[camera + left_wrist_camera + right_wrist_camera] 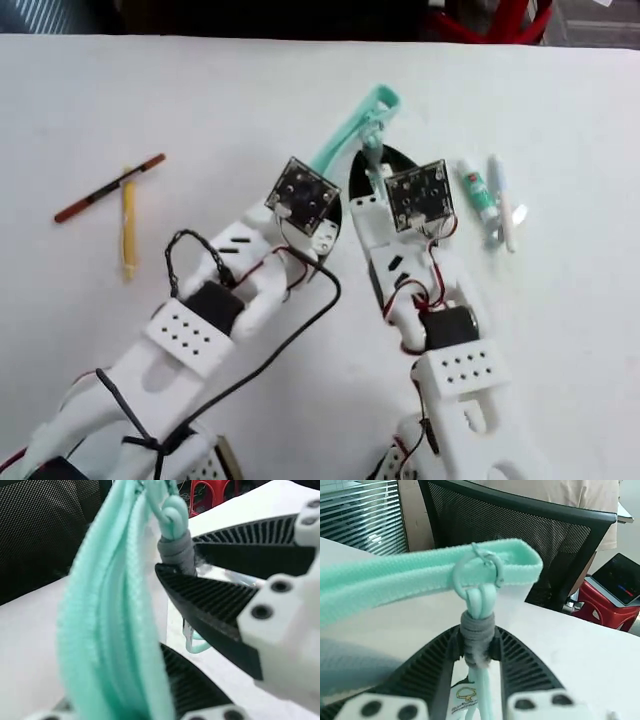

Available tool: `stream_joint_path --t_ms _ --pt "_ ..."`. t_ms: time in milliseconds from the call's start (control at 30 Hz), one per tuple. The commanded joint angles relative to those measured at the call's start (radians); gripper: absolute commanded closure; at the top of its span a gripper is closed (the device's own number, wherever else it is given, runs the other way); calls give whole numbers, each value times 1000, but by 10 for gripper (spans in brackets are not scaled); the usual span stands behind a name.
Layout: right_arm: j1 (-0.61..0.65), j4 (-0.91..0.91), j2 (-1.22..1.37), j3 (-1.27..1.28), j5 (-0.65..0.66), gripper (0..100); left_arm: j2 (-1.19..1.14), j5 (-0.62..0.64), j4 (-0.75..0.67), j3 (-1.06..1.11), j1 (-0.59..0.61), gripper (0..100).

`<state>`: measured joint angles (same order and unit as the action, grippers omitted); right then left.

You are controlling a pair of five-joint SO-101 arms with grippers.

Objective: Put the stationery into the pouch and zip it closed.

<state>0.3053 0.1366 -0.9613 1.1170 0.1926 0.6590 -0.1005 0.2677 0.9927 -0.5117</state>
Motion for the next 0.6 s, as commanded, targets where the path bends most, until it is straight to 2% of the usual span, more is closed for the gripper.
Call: stream_joint_path --t_ms 0,167,300,400,567 --pt "13 94 -173 -44 14 980 -2 -2 -15 -2 -21 977" --pt "-7 211 -334 -60 15 980 -2 -2 -15 -2 -21 977" --pt "-1 366 -349 -132 15 980 -2 -2 -14 -2 -21 977" --pt "39 533 -349 -218 48 980 -2 -2 -14 -2 -21 977" --pt "191 806 -349 -379 153 980 -2 -2 -15 -2 -21 977"
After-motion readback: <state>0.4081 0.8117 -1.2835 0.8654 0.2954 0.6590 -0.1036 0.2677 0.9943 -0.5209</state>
